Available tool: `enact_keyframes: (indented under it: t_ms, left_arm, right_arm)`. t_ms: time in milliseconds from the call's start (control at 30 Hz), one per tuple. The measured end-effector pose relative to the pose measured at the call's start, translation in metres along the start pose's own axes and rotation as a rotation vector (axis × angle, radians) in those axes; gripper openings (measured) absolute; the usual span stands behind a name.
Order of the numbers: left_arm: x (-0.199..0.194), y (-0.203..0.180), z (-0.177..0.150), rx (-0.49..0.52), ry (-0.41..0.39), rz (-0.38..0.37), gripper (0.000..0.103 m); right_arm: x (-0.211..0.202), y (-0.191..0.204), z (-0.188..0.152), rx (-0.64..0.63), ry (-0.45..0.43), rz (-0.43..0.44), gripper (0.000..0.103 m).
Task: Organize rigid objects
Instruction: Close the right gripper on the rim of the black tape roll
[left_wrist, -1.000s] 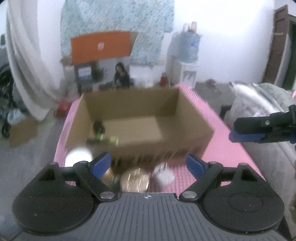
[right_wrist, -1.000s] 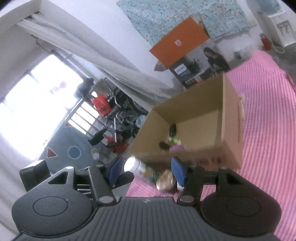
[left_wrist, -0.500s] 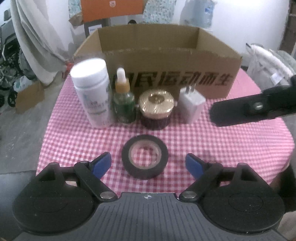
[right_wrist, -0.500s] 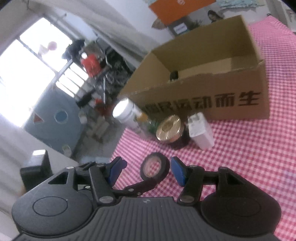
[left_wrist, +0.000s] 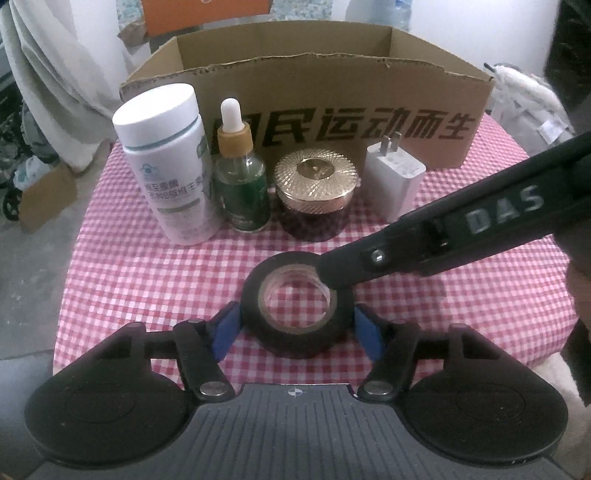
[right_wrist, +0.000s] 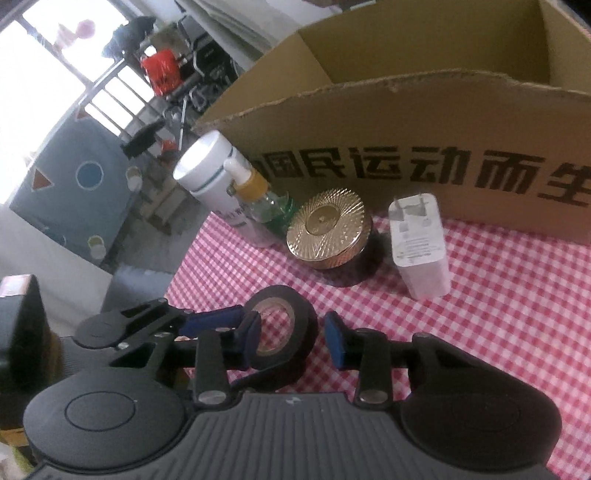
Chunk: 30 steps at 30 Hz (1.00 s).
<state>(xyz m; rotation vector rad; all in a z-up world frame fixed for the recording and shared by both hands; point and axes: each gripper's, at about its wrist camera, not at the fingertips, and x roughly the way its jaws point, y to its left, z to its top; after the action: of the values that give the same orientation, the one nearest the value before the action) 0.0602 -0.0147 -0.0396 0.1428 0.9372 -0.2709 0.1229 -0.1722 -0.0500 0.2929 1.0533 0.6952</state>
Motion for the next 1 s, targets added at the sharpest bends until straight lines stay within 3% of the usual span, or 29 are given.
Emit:
enact_keyframes:
  t_ms: [467,1000]
  left_arm:
    - [0.000,-0.009,0.000,0.022,-0.013,-0.045,0.066]
    - [0.005,-0.044,0.007,0.075,-0.003,-0.148,0.065]
  right_arm:
    - [0.010,0.004,0.000,-0.010,0.027,-0.041,0.038]
    - [-0.024,-0.020,-0.017,0.047,-0.002,-0.111,0.039]
